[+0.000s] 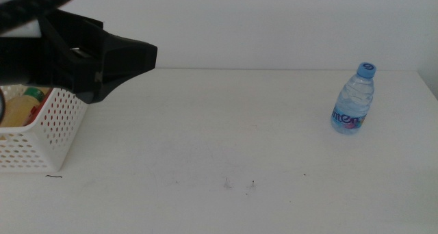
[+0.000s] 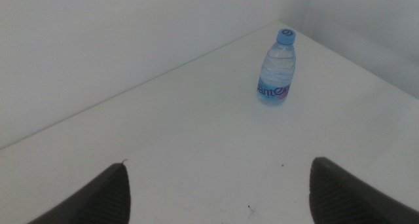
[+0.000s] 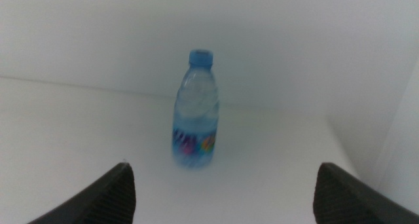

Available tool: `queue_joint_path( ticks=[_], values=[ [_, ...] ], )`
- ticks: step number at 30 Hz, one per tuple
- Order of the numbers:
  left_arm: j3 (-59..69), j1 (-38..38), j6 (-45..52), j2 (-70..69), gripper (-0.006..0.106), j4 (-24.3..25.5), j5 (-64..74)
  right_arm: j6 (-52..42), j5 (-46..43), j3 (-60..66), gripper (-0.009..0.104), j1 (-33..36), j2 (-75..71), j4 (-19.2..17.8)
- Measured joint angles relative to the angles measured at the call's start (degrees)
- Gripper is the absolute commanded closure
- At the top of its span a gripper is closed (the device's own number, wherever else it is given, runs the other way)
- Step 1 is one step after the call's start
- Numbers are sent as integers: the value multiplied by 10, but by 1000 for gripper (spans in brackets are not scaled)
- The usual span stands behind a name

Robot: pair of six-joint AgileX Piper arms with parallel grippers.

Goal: Use arms to grab the bottles and put them into the dustbin to the left of the table.

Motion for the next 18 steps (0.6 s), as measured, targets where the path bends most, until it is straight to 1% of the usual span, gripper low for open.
queue_joint_path(
  ticks=[2,3,7,10,15,18],
  values=[
    [0,0,0,0,7,0,0,-8,-33,0,13,0,0,-13],
    [0,0,0,0,7,0,0,-7,-52,0,13,0,0,-13],
    [0,0,0,0,7,1,0,0,-108,0,13,0,22,5],
    [0,0,0,0,7,1,0,-16,-166,0,13,0,108,5],
    [0,0,0,0,7,1,0,-28,-306,0,13,0,304,38],
    [0,0,0,0,7,1,0,-30,-384,0,13,0,420,44]
  ],
)
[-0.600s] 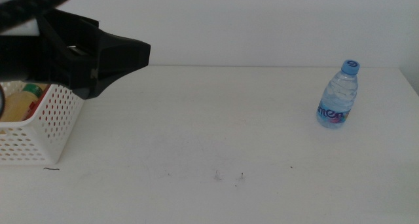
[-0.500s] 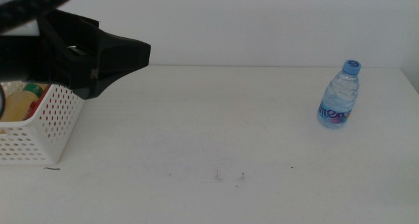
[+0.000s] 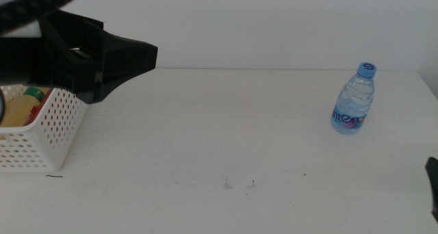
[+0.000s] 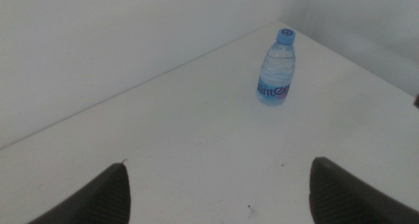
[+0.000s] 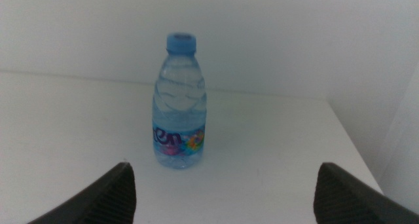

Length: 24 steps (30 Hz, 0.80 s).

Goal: Use arms to grab the bottles and put them into the dustbin to the left of the table.

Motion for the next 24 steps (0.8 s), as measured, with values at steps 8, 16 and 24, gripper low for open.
queue_joint_path(
  ticks=[8,16,24],
  values=[
    [0,0,0,0,7,0,0,63,-284,0,13,0,279,-6],
    [0,0,0,0,7,0,0,81,-389,-16,13,0,416,-70],
    [0,0,0,0,7,0,0,81,-397,-100,11,0,495,-107]
  ],
)
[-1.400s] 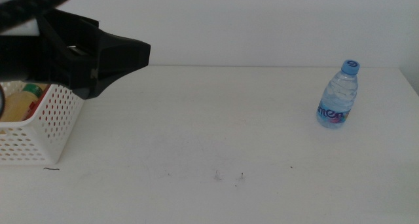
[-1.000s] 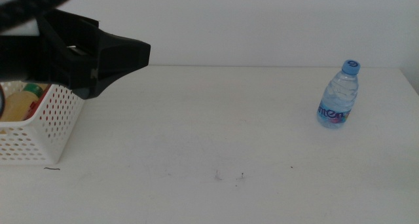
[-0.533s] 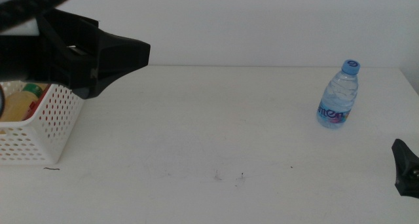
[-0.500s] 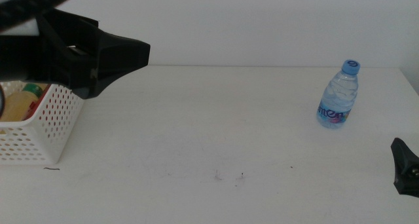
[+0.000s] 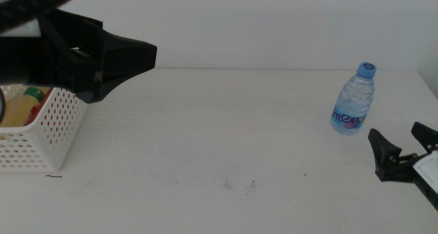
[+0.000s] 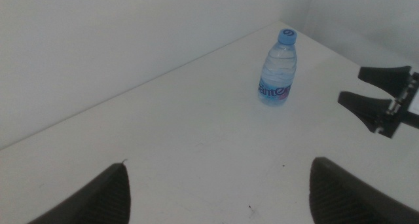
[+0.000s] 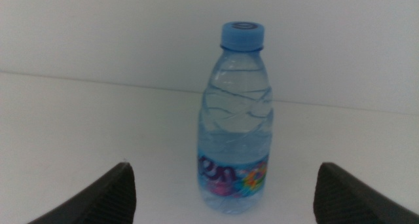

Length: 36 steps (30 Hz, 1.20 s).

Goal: Use arms to grab the bottles and put them into the dustbin to the left of the table.

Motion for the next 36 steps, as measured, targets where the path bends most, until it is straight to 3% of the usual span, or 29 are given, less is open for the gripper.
queue_joint_path(
  ticks=[11,20,36],
  values=[
    [0,0,0,0,7,0,0,0,-5,-97,10,0,112,31],
    [0,0,0,0,7,0,0,0,-5,-190,10,0,198,8],
    [0,0,0,0,7,0,0,0,-5,-341,14,0,324,12]
  ],
)
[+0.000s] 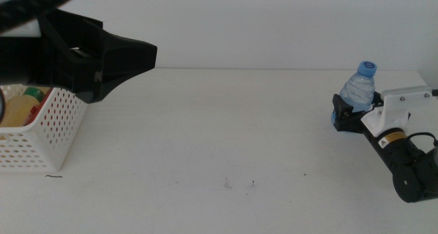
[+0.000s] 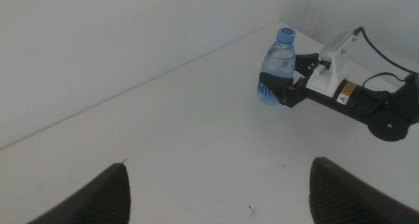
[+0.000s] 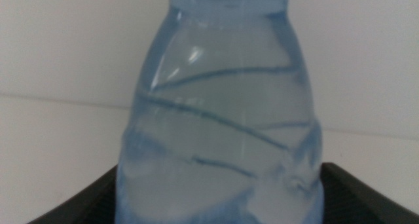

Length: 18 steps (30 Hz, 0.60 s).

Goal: Use arms to grab the bottles and put them into the dustbin to the left of the table.

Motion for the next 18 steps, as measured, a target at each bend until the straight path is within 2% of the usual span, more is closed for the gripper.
queue_joint_path(
  ticks=[1,2,3,5,6,11,18],
  values=[
    [0,0,0,0,7,0,0,0,0,-8,19,0,4,0],
    [0,0,0,0,7,0,0,0,0,-15,30,1,6,0],
    [0,0,0,0,7,0,0,0,0,-20,45,3,7,1],
    [0,0,0,0,7,0,0,0,0,-24,88,11,7,6],
    [0,0,0,0,7,0,0,0,1,-25,96,17,7,9],
    [0,0,0,0,7,0,0,3,22,-25,96,79,-6,31],
    [0,0,0,0,7,0,0,26,147,-127,98,235,-45,9]
  ],
)
